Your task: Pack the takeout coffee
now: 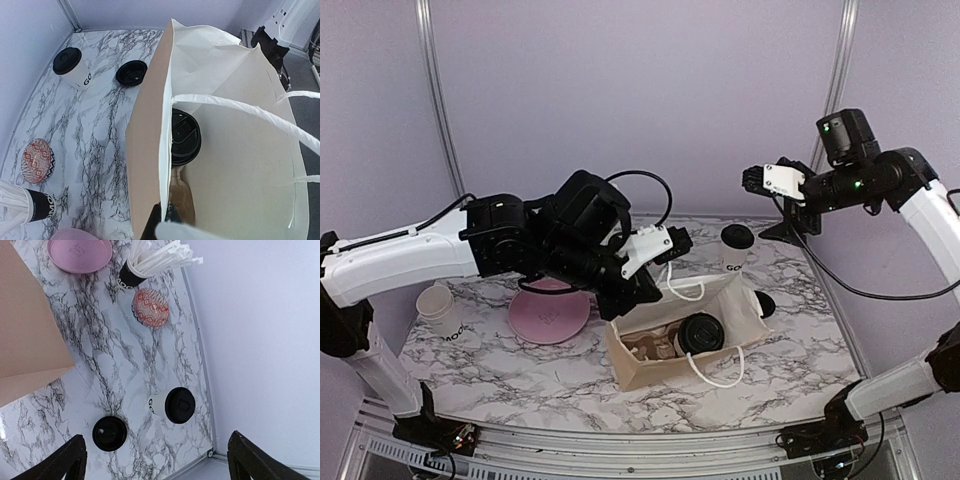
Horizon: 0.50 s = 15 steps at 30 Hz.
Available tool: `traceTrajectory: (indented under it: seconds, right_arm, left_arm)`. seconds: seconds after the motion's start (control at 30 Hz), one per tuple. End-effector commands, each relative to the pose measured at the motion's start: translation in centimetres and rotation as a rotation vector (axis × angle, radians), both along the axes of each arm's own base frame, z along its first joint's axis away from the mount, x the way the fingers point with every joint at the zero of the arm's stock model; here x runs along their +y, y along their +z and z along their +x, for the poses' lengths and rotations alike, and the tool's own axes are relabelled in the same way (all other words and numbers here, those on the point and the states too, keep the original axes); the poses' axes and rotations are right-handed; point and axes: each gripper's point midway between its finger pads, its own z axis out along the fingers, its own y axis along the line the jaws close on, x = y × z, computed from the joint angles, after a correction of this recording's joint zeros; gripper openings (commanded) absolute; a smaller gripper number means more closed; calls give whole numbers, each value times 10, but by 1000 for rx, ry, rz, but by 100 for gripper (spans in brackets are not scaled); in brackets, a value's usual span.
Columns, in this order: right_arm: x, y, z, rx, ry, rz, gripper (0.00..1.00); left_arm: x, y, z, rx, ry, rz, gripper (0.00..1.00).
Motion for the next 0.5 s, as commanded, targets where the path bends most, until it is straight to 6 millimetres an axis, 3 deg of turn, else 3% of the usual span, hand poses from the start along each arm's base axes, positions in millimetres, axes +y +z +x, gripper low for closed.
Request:
traceTrajectory:
  seconds: [0.0,0.1,0.3,0.47]
  right_arm:
    - [-20,-27,28,28,-129,52,95]
    - [-33,-42,33,50,-189,50,95]
    - [-38,-57,27,77,-203,49,95]
    - [-38,-64,26,89,-198,44,95]
  left_arm:
    - [2,-17,-29,-154,-21,118,0]
    - [-6,-17,-59,-195,-57,126,0]
    - [-22,-18,-115,-164,-138,96,0]
    - [-25,-24,-129,-146,-172,100,0]
